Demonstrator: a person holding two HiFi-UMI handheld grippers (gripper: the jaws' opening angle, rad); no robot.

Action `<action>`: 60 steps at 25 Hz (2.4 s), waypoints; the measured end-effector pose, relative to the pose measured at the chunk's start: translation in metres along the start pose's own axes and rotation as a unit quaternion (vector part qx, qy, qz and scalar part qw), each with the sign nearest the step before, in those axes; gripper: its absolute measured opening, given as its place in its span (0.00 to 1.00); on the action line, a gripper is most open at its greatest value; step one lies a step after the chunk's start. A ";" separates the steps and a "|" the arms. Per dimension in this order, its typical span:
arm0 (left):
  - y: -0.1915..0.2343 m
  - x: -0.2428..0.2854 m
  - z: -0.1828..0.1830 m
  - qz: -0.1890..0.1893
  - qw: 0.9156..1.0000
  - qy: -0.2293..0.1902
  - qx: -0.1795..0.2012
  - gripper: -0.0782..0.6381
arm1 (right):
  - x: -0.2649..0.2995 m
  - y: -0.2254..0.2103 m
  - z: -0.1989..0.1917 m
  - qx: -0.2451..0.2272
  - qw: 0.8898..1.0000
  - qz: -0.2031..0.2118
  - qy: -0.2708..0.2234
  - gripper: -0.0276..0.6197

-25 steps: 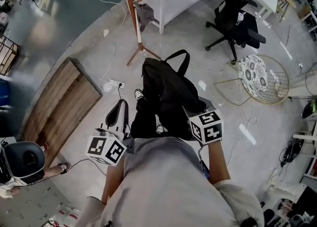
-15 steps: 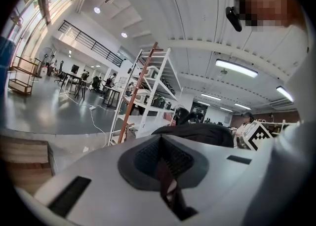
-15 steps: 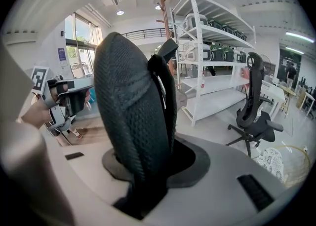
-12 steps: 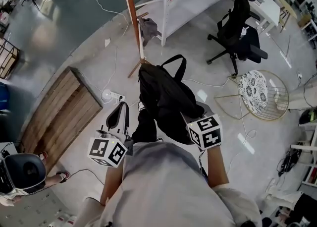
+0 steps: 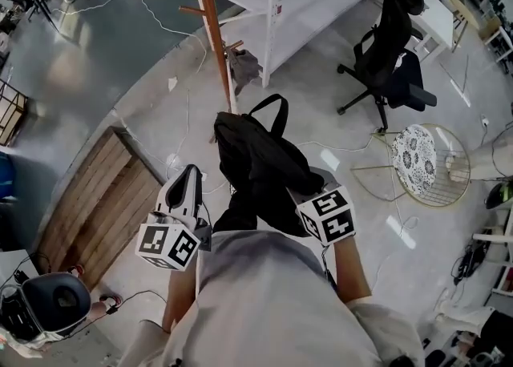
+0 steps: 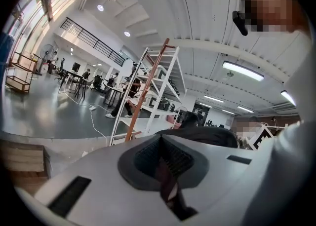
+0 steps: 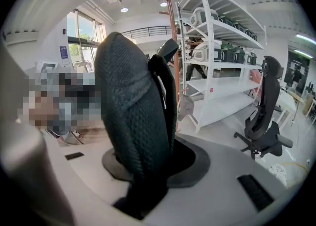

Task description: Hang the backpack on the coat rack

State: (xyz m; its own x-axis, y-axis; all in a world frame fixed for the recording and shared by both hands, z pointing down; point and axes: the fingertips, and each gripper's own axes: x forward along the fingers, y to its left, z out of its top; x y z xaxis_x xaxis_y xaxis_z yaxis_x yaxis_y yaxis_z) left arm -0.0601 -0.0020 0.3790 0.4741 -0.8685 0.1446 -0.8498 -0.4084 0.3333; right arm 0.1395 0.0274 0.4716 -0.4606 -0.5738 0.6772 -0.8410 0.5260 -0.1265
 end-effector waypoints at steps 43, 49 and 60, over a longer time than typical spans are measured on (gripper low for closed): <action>0.192 0.126 0.085 -0.011 0.998 -0.047 -0.047 0.11 | 0.102 -0.011 0.272 -0.088 0.994 0.038 -0.051 0.24; 0.203 0.125 0.082 -0.003 0.997 -0.048 -0.057 0.11 | 0.110 -0.013 0.288 -0.100 0.993 0.045 -0.053 0.24; 0.211 0.141 0.093 0.010 0.997 -0.053 -0.056 0.11 | 0.126 -0.031 0.310 -0.098 0.991 0.065 -0.060 0.24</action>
State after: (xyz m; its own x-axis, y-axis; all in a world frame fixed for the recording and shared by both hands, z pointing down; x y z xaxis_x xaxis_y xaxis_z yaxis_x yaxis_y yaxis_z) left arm -0.1941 -0.2371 0.3830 0.4254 -0.9033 0.0559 -0.8248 -0.3615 0.4348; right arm 0.0199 -0.2560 0.3367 -0.6014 -0.5581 0.5718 -0.7069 0.7051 -0.0553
